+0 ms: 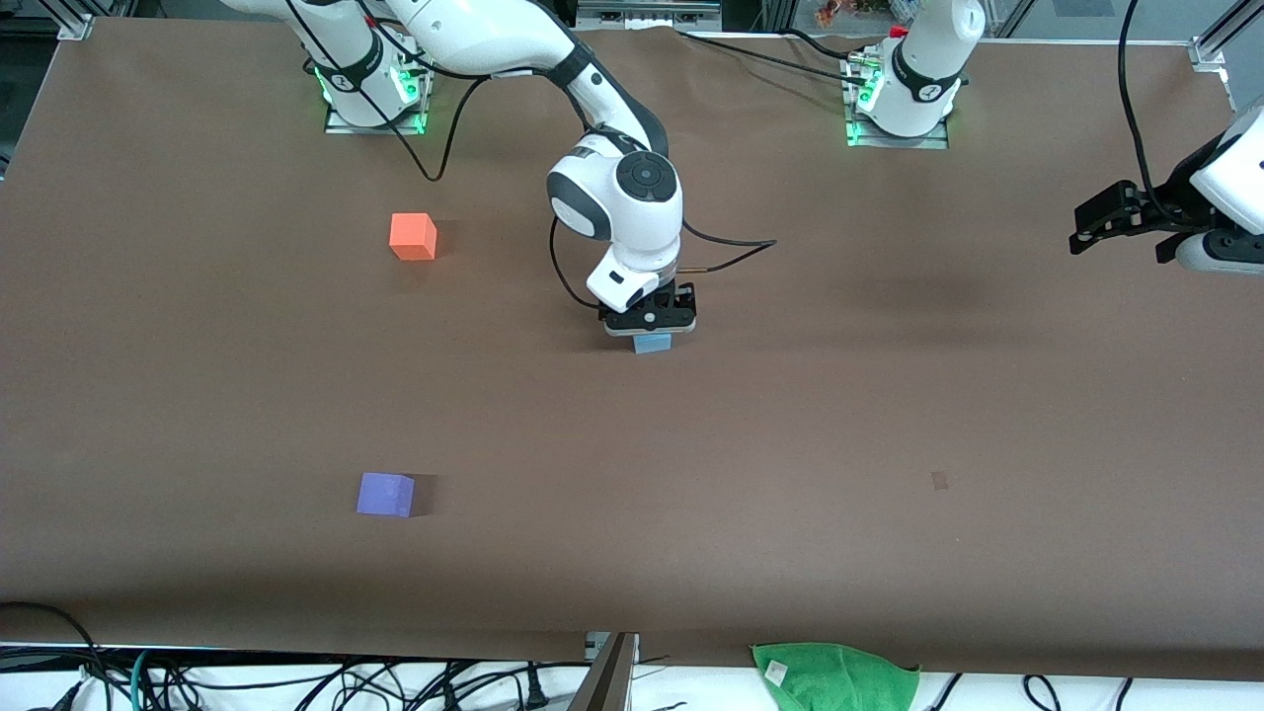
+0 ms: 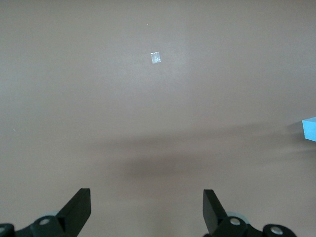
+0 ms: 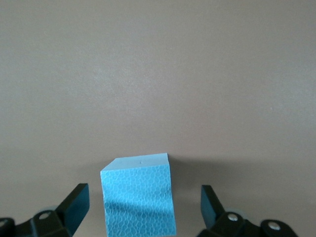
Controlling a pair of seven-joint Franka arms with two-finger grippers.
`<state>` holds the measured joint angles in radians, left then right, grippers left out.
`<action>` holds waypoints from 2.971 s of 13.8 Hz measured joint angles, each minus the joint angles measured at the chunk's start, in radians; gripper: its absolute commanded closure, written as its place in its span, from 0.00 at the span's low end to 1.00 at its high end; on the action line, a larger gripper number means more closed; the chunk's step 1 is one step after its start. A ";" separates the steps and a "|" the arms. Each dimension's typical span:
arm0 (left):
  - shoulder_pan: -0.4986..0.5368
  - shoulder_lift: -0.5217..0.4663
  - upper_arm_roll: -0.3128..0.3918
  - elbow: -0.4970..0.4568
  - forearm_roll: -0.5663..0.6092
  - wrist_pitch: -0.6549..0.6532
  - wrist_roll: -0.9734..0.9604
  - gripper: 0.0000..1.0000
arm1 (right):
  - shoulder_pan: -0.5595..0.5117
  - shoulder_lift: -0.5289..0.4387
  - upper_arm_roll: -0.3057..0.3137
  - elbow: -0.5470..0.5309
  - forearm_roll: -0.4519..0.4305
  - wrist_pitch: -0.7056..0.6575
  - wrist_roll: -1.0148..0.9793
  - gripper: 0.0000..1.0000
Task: Place blue block between orange and purple blocks
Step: 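Lower the right gripper and grasp the light-blue cube, then carry the blue cube with the right gripper toward the orange cube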
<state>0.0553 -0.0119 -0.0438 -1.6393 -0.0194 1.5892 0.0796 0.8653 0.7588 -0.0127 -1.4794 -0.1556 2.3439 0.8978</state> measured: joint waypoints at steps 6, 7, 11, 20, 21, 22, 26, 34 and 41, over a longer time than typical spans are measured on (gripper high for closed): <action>-0.003 0.001 -0.003 0.004 0.000 0.000 0.000 0.00 | 0.001 0.023 0.000 0.000 -0.003 0.031 0.000 0.00; -0.003 0.001 -0.003 0.004 0.000 0.000 0.000 0.00 | 0.001 0.030 0.000 0.000 -0.003 0.043 0.000 0.00; -0.006 0.003 -0.006 0.007 0.000 -0.001 0.000 0.00 | 0.001 0.050 0.000 0.001 -0.004 0.062 0.000 0.16; -0.009 0.004 -0.024 0.012 0.000 -0.010 0.000 0.00 | -0.012 0.042 -0.016 0.048 -0.003 0.061 0.000 0.70; -0.010 0.004 -0.026 0.012 0.000 -0.011 0.000 0.00 | -0.030 0.029 -0.019 0.060 -0.003 0.043 -0.003 0.70; -0.010 0.004 -0.026 0.012 0.000 -0.011 0.000 0.00 | -0.057 0.008 -0.020 0.071 -0.003 0.002 -0.023 0.70; -0.010 0.004 -0.026 0.012 0.000 -0.011 0.000 0.00 | -0.167 -0.115 -0.030 0.077 0.044 -0.228 -0.159 0.70; -0.010 0.004 -0.028 0.015 0.000 -0.011 0.000 0.00 | -0.395 -0.273 -0.062 -0.096 0.149 -0.305 -0.373 0.70; -0.010 0.004 -0.034 0.016 0.000 -0.012 0.000 0.00 | -0.453 -0.408 -0.175 -0.377 0.170 -0.270 -0.579 0.70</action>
<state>0.0454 -0.0081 -0.0780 -1.6231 -0.0194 1.5774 0.0797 0.4125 0.3505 -0.1881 -1.8565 0.0146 2.0741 0.3192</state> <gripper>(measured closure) 0.000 0.467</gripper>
